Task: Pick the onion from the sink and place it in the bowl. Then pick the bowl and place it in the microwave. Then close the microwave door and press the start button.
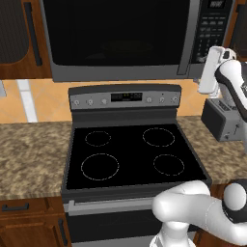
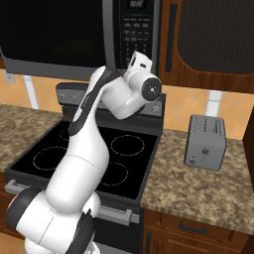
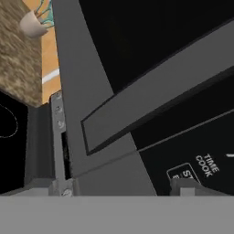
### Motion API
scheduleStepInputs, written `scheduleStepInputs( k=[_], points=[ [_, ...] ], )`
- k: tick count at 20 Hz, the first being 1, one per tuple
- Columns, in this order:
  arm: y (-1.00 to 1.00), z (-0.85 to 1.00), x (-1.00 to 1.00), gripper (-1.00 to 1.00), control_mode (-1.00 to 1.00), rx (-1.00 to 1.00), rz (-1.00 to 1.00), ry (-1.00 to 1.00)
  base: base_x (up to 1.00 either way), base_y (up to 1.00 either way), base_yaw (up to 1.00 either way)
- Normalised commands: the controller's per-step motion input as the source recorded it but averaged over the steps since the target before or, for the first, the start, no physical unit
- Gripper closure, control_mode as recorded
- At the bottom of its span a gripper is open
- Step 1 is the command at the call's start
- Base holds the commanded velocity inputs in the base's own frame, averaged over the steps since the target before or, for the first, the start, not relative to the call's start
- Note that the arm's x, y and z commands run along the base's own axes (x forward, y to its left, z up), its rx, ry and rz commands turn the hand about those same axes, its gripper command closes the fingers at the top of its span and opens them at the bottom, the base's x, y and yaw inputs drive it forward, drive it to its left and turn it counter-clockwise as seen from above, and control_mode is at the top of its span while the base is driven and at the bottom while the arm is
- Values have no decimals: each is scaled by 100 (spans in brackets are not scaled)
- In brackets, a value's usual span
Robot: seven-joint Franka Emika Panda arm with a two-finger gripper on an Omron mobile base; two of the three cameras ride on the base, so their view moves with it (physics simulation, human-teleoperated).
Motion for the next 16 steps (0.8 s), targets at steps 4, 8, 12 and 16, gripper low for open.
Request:
scheduleStepInputs(
  k=[4, 8, 12, 16],
  points=[
    [-2, 0, 52, -100, -100, 8, 0, 3, 0, 0, 0],
    [0, -12, 53, -100, -100, 6, 0, 6, 0, 0, 0],
    [34, -44, -30, -100, -100, 0, 0, -1, 0, 0, 0],
    [69, -44, -90, -100, -100, 1, 2, -1, 0, 0, 0]
  ],
)
